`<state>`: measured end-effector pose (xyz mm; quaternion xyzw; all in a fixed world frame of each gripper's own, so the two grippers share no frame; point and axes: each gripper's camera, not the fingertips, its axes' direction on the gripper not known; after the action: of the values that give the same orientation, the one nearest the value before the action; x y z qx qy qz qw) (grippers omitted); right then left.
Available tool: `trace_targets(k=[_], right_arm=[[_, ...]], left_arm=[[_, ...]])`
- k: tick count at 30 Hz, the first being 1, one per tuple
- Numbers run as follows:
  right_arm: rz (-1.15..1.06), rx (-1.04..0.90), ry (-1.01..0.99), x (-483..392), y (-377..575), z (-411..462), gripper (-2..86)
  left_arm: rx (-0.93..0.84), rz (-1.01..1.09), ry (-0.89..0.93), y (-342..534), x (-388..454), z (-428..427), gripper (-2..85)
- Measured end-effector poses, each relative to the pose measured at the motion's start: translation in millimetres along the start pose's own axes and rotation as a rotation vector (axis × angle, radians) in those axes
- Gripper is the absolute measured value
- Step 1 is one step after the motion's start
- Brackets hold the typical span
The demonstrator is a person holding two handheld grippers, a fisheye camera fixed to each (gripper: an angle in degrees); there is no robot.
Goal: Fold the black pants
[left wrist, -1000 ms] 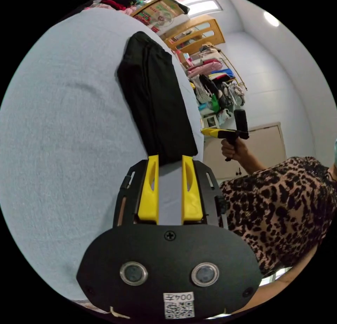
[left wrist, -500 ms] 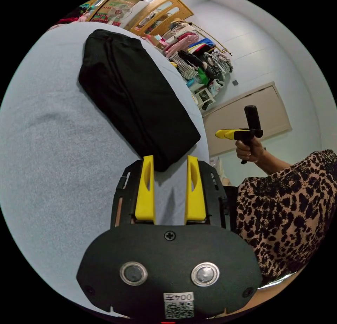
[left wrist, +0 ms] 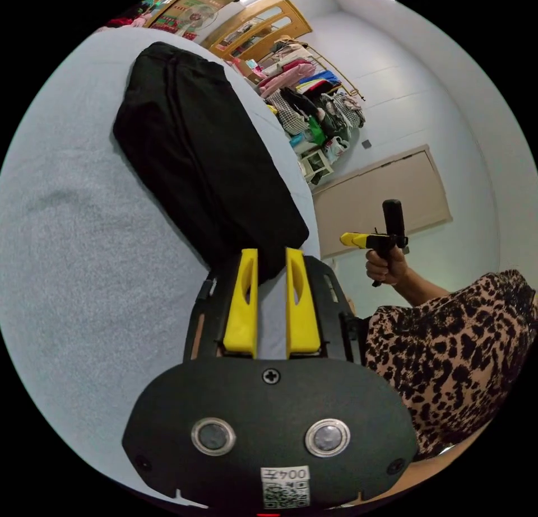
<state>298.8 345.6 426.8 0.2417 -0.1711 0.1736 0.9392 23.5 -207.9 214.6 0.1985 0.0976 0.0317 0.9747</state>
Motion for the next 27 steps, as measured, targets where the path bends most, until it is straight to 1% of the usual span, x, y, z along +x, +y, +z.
trace_targets(k=[3,5,6,9,12,16,20,24,27], right_arm=[[-0.027,-0.002,0.035,-4,8,-3,8.1],[-0.03,-0.012,0.051,-1,13,-2,8.3],[-0.022,-0.02,0.049,3,15,0,8.3],[-0.024,-0.02,0.044,7,19,1,8.5],[-0.052,-0.011,0.045,6,17,4,8.5],[-0.085,-0.027,0.049,3,9,12,8.5],[-0.12,-0.042,0.053,-5,-1,17,8.4],[-0.118,-0.063,0.027,-16,-10,17,8.0],[-0.099,-0.049,0.077,-32,-19,7,7.8]], left_arm=[[0.004,-0.063,0.002,7,1,-15,3.1],[-0.037,-0.103,-0.031,16,-10,-11,2.8],[-0.05,-0.155,-0.025,22,-23,-6,2.8],[0.024,-0.245,0.078,32,-49,-6,3.1],[0.068,-0.248,0.149,36,-59,-14,4.2],[0.045,-0.227,0.174,34,-64,-22,6.5],[0.021,-0.253,0.148,32,-67,-24,6.1],[0.007,-0.294,0.123,32,-74,-25,3.8],[0.009,-0.296,0.123,32,-75,-28,3.2]])
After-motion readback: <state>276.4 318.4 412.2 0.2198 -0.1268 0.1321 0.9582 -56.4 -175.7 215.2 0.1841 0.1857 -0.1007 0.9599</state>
